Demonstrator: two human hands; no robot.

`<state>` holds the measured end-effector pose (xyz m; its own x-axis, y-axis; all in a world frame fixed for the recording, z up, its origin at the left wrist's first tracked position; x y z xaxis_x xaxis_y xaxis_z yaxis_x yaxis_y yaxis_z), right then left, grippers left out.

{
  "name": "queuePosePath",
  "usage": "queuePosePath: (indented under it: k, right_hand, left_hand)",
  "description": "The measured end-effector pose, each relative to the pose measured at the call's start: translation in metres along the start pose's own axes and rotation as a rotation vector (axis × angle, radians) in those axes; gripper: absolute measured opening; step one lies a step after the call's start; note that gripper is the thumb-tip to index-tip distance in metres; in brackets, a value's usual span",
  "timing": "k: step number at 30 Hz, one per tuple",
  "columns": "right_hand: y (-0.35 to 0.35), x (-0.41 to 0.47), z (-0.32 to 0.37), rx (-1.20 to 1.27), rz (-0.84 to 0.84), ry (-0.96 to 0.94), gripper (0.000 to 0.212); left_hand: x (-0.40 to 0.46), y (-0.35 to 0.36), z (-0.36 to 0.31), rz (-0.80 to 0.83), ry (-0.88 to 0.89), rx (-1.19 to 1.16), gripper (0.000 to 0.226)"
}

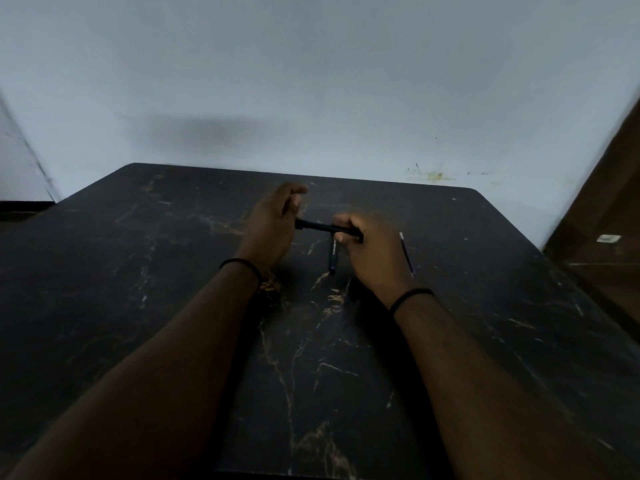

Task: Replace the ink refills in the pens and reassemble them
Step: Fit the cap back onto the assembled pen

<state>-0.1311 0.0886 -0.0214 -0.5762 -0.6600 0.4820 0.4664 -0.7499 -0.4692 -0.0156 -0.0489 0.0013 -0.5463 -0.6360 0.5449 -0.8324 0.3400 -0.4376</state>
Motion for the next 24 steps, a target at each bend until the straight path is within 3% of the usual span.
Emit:
queuePosePath:
  k: [3,6,10,15,19,24]
  right_hand:
    - [-0.003,-0.001,0.005,0.067,-0.030,0.071,0.015]
    - [-0.004,-0.003,0.007,0.104,-0.042,0.100,0.014]
    - [-0.002,-0.004,0.005,0.168,-0.086,0.111,0.022]
    - [-0.001,-0.003,0.004,0.149,-0.081,0.137,0.021]
    - [0.000,-0.007,0.007,0.091,-0.023,0.123,0.038]
    - [0.001,-0.008,0.012,0.076,-0.029,0.139,0.042]
  left_hand:
    - [0.001,-0.001,0.001,-0.110,-0.201,-0.235,0.013]
    - [-0.004,-0.002,0.001,-0.090,-0.401,-0.503,0.016]
    - [-0.009,-0.002,0.000,-0.043,-0.472,-0.756,0.014]
    - [-0.008,0.000,0.003,0.012,-0.491,-0.800,0.015]
    - [-0.006,0.000,0.009,0.027,-0.486,-0.806,0.014]
    - [-0.004,0.001,0.012,0.059,-0.474,-0.813,0.014]
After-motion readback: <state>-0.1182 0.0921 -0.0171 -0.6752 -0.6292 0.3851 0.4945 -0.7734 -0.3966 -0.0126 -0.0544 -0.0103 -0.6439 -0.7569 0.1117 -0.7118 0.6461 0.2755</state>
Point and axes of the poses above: each hand's wrist, its own x-axis towards the middle knuckle, its own y-axis out of the palm, z = x × y, the point moved 2 cm from there along x, towards the middle knuckle, and after that the axes turned 4 degrees about x, right-handed, at the moved point
